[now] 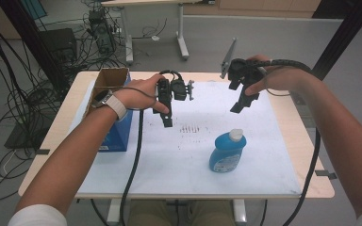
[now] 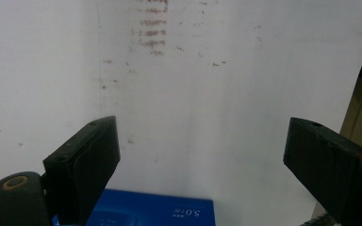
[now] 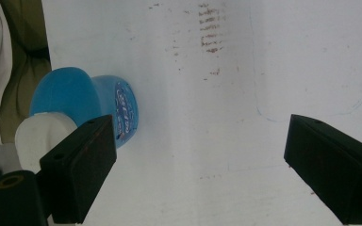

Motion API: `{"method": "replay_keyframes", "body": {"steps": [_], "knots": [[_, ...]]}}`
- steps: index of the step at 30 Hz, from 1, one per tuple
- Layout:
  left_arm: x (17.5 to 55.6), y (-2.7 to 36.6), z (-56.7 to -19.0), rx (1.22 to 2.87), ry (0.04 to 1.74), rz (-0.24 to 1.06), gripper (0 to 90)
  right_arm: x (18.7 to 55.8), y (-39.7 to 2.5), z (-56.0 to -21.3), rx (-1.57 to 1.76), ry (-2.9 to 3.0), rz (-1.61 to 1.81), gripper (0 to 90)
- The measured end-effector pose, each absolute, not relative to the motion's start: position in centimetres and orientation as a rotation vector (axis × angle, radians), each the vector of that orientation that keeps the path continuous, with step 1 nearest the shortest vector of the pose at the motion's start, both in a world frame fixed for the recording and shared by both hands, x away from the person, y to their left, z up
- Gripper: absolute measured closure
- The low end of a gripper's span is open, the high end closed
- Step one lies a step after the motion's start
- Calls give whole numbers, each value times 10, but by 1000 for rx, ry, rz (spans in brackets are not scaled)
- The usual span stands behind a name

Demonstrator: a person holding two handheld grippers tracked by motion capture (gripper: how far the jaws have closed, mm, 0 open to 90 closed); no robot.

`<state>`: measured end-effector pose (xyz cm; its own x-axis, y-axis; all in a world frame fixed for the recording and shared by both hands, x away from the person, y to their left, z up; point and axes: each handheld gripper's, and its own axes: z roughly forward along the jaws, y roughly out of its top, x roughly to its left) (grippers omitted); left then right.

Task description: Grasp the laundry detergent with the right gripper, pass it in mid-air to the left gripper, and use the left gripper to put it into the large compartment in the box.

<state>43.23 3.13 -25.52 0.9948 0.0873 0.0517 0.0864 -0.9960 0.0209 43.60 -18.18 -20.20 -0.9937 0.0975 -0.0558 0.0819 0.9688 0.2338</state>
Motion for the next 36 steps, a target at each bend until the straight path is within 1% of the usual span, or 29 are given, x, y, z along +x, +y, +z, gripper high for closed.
{"method": "replay_keyframes", "body": {"steps": [21,24,36], "knots": [[428,33,-253,3113,158,91,112,425,-192,-193,138,3049,407,83],[428,33,-253,3115,155,91,112,421,-195,-190,142,3048,425,68],[427,34,-255,3116,144,94,111,410,-202,-187,110,3042,425,75]]}}
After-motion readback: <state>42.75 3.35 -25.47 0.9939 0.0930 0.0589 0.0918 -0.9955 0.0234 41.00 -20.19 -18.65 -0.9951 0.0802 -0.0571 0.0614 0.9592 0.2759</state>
